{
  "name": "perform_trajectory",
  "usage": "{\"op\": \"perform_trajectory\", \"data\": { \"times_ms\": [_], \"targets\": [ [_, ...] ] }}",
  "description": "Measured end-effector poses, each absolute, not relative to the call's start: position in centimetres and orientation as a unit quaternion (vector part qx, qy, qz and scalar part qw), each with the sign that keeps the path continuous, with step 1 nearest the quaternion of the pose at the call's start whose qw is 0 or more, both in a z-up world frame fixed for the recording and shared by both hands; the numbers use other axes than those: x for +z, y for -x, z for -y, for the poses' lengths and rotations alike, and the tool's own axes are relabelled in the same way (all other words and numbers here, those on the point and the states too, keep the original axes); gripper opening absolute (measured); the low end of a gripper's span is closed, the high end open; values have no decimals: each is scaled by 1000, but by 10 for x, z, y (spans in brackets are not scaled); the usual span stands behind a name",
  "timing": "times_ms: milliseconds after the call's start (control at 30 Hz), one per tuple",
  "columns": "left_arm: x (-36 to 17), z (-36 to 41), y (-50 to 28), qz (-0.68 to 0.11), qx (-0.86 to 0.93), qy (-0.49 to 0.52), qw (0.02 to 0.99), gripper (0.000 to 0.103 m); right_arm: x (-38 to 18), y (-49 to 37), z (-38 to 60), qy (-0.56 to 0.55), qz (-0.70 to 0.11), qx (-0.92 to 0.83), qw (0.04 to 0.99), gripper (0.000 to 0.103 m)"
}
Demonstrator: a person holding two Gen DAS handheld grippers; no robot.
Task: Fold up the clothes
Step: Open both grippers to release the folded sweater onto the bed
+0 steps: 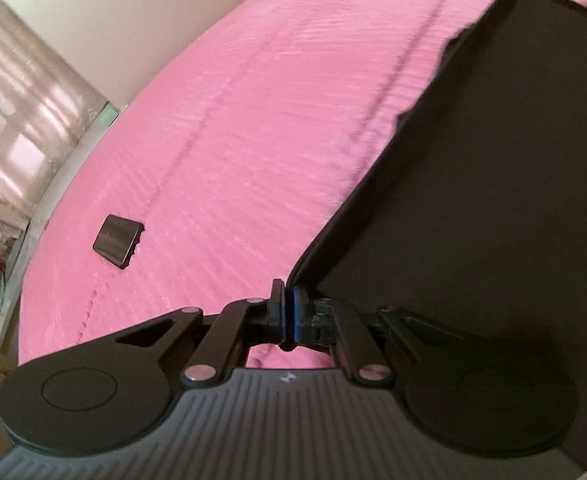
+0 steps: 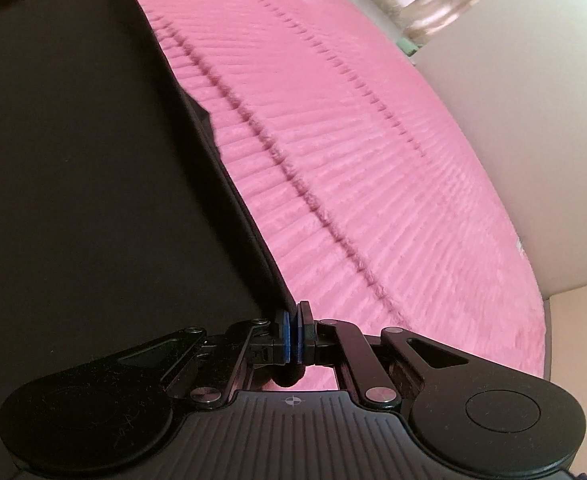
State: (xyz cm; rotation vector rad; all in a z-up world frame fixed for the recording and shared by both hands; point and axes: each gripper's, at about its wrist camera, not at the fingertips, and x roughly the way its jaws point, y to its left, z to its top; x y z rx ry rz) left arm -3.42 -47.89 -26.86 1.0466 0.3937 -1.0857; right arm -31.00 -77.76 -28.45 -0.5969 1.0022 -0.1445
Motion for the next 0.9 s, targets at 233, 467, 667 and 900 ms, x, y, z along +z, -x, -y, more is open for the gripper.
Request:
{"op": "perform_trajectory", "data": {
  "times_ms": [233, 467, 667, 900],
  "targets": [
    [-306, 503, 24, -192, -479, -481, 708, 9, -299, 316, 794, 202, -470, -96, 854, 6],
    [-275, 483, -2, -184, -399, -439, 784, 12, -254, 347, 800, 97, -413, -187, 886, 77],
    [-233, 426, 49, -176, -436, -387, 793, 18, -222, 443, 738, -116, -313, -129, 934, 77],
    [-255, 360, 172, -242, -543, -343, 727, 20, -282, 536, 671, -274, -309, -65, 908, 75]
  ]
}}
